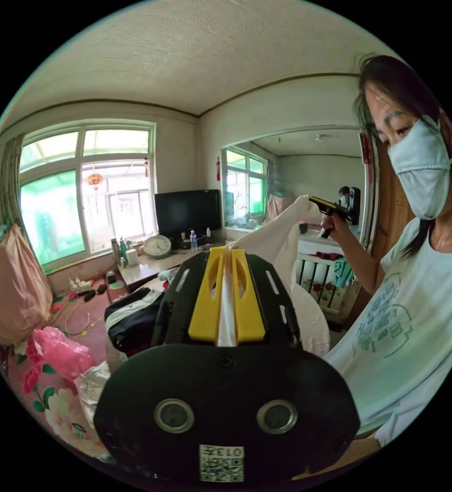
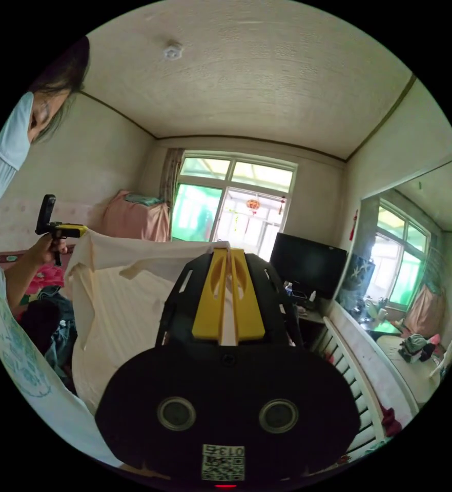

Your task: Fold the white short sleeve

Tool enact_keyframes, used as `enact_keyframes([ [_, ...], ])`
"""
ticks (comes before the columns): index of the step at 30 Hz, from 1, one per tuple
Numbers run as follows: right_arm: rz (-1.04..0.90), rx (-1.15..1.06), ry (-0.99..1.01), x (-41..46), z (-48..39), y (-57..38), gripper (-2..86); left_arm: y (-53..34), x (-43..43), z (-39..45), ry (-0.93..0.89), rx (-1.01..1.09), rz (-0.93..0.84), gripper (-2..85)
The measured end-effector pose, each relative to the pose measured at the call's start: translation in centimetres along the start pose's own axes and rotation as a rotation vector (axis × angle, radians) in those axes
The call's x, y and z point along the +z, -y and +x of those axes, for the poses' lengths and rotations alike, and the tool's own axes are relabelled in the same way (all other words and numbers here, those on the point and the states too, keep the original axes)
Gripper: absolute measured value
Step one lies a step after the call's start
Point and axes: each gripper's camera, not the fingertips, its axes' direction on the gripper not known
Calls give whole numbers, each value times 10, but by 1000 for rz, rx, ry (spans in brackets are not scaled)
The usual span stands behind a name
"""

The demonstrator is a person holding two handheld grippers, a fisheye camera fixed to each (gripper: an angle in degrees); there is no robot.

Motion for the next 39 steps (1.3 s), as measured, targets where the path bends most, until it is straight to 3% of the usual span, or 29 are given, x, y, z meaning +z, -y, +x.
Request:
enact_keyframes([
  [11,93,53,-271,-64,70,4,5,12,105,10,-118,198,49,2],
  [14,147,65,-334,-93,71,8,5,-6,101,10,-170,205,145,-2],
  [16,189,64,-369,-112,68,7,5,-27,79,-4,-222,183,310,-3],
  [19,189,29,-322,-120,60,9,5,-54,71,-30,-231,118,385,-2],
  [23,-9,-147,-234,-42,28,13,6,-93,130,-54,-49,49,166,5],
  [27,-168,-215,57,64,-6,-7,6,-159,260,-59,-259,-18,-26,39],
  [30,-287,-188,302,155,-43,-46,7,-213,364,-44,-398,-72,-201,134],
  [33,-349,-136,473,219,-81,-83,9,-268,449,-18,-208,18,-425,193],
  [34,-370,-121,535,238,-96,-96,11,-288,478,-15,-234,8,-473,198],
  [36,-381,-90,658,260,-114,-113,14,-313,516,-17,-311,-18,-523,181],
  [37,-368,-60,733,270,-124,-124,17,-331,538,-17,-344,-19,-580,109],
  [39,-382,-35,743,281,-135,-142,24,-356,558,-21,-422,-18,-607,43],
])
